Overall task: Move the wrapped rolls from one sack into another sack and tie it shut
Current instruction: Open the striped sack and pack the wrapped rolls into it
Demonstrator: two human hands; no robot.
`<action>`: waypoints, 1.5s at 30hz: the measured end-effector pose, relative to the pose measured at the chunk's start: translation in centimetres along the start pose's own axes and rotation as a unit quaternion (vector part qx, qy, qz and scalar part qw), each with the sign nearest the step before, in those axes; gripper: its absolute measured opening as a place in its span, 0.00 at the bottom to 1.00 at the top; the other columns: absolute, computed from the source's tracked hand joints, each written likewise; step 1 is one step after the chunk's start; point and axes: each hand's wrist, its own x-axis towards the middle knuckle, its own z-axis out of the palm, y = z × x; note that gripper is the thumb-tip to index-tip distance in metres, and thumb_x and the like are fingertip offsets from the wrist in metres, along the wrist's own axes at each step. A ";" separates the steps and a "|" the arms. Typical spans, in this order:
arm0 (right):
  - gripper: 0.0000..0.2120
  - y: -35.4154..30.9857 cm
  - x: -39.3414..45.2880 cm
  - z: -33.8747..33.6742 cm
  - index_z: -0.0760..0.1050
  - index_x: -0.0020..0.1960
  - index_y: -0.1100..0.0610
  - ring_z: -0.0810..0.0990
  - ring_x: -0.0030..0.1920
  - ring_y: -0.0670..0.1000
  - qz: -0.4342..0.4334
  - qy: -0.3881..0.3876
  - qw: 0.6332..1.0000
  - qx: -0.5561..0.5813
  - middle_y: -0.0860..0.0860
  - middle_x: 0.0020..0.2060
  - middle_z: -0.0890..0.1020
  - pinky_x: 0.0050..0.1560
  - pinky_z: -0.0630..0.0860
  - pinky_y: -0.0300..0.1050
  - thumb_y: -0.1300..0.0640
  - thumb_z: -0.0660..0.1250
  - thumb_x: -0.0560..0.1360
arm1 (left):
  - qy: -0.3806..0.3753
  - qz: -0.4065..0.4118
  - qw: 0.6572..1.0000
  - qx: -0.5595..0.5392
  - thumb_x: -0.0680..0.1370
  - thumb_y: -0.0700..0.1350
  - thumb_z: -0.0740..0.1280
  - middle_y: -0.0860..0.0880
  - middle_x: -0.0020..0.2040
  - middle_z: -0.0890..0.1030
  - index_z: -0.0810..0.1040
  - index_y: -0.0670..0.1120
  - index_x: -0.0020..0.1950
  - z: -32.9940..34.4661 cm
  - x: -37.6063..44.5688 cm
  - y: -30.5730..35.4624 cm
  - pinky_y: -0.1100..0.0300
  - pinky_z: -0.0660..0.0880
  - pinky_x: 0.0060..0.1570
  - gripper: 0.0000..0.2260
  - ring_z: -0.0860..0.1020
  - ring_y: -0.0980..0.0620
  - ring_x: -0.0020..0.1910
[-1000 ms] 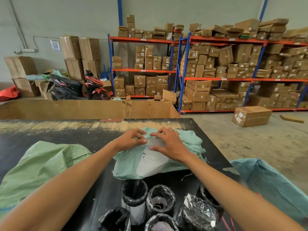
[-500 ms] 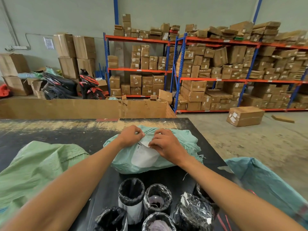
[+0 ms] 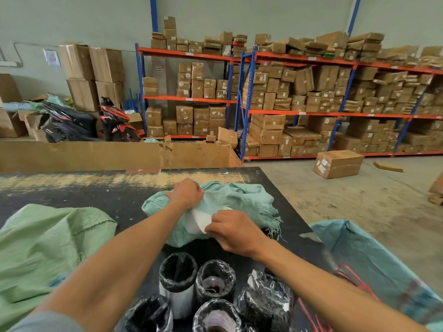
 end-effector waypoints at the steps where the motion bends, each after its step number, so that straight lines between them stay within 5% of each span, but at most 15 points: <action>1: 0.04 -0.4 -0.3 -0.2 0.83 0.43 0.57 0.77 0.34 0.54 0.002 0.001 1.000 0.012 0.51 0.34 0.79 0.30 0.73 0.47 0.59 0.69 0.74 | -0.006 -0.008 1.000 -0.002 0.77 0.53 0.65 0.51 0.38 0.79 0.78 0.53 0.32 -0.2 0.1 -0.1 0.38 0.75 0.57 0.13 0.79 0.40 0.51; 5: 0.02 -0.3 -1.1 -2.2 0.84 0.44 0.58 0.78 0.35 0.53 0.022 0.030 0.998 0.053 0.51 0.34 0.80 0.31 0.75 0.46 0.62 0.73 0.72 | -0.023 -0.017 0.999 -0.025 0.78 0.55 0.65 0.49 0.46 0.83 0.76 0.56 0.35 -1.1 0.5 -0.8 0.39 0.75 0.59 0.12 0.80 0.43 0.50; 13: 0.03 -0.3 -2.3 -5.7 0.85 0.45 0.59 0.78 0.35 0.44 0.085 0.088 0.980 0.154 0.49 0.35 0.83 0.37 0.74 0.35 0.63 0.74 0.72 | 0.005 -0.048 0.997 -0.067 0.82 0.50 0.62 0.44 0.48 0.81 0.80 0.47 0.47 -2.2 0.8 -2.8 0.44 0.77 0.56 0.11 0.79 0.43 0.47; 18: 0.03 0.7 -3.4 -7.6 0.85 0.42 0.60 0.82 0.36 0.48 0.181 0.187 0.940 0.220 0.49 0.36 0.85 0.39 0.79 0.41 0.66 0.75 0.70 | 0.024 -0.127 0.991 -0.031 0.81 0.41 0.60 0.40 0.48 0.81 0.73 0.39 0.37 -1.9 0.1 -4.0 0.51 0.73 0.42 0.13 0.75 0.45 0.38; 22: 0.04 1.4 -3.8 -9.0 0.85 0.44 0.61 0.83 0.39 0.47 0.258 0.252 0.900 0.244 0.50 0.39 0.86 0.42 0.80 0.40 0.68 0.74 0.71 | 0.034 -0.134 0.990 -0.042 0.79 0.40 0.61 0.40 0.54 0.79 0.73 0.40 0.45 -1.6 -0.4 -3.7 0.48 0.75 0.53 0.05 0.79 0.37 0.55; 27: 0.06 2.9 -3.4 -11.0 0.83 0.45 0.57 0.80 0.38 0.40 0.339 0.358 0.837 0.239 0.47 0.38 0.84 0.41 0.75 0.32 0.66 0.73 0.74 | 0.067 -0.182 0.972 -0.131 0.78 0.44 0.60 0.40 0.53 0.78 0.72 0.42 0.49 -0.3 -0.2 -5.1 0.42 0.76 0.56 0.06 0.78 0.37 0.53; 30: 0.06 3.4 -3.5 -10.7 0.83 0.45 0.54 0.80 0.38 0.38 0.367 0.303 0.854 0.211 0.45 0.39 0.84 0.42 0.75 0.31 0.65 0.73 0.73 | 0.135 -0.093 0.975 -0.150 0.83 0.45 0.57 0.45 0.50 0.75 0.71 0.45 0.50 0.3 -1.4 -3.4 0.41 0.71 0.57 0.07 0.74 0.42 0.50; 33: 0.07 3.4 -3.5 -9.9 0.82 0.44 0.52 0.78 0.38 0.39 0.404 0.292 0.831 0.247 0.46 0.39 0.83 0.42 0.76 0.34 0.64 0.72 0.74 | 0.181 0.053 0.972 -0.140 0.84 0.44 0.57 0.48 0.53 0.73 0.73 0.46 0.51 1.1 -2.6 -2.5 0.45 0.70 0.54 0.06 0.73 0.45 0.51; 36: 0.06 3.3 -3.8 -9.5 0.80 0.45 0.52 0.77 0.41 0.45 0.431 0.291 0.807 0.278 0.48 0.41 0.82 0.43 0.76 0.37 0.62 0.69 0.77 | 0.098 0.148 0.977 -0.119 0.82 0.43 0.61 0.46 0.62 0.75 0.75 0.49 0.59 1.7 -3.5 -3.0 0.40 0.69 0.62 0.07 0.75 0.43 0.61; 40: 0.03 2.8 -4.7 -9.9 0.78 0.48 0.53 0.75 0.42 0.40 0.439 0.289 0.803 0.281 0.49 0.43 0.79 0.43 0.73 0.30 0.61 0.67 0.79 | 0.064 0.203 0.975 -0.061 0.79 0.47 0.66 0.45 0.74 0.67 0.72 0.56 0.70 1.7 -5.9 -1.7 0.30 0.49 0.70 0.20 0.61 0.44 0.76; 45: 0.03 2.9 -7.4 -11.0 0.76 0.48 0.53 0.78 0.39 0.44 0.476 0.311 0.761 0.312 0.51 0.41 0.81 0.41 0.75 0.40 0.59 0.67 0.80 | 0.023 0.230 0.971 -0.067 0.77 0.45 0.67 0.45 0.66 0.72 0.75 0.53 0.63 2.0 -11.6 1.5 0.40 0.65 0.68 0.15 0.69 0.42 0.69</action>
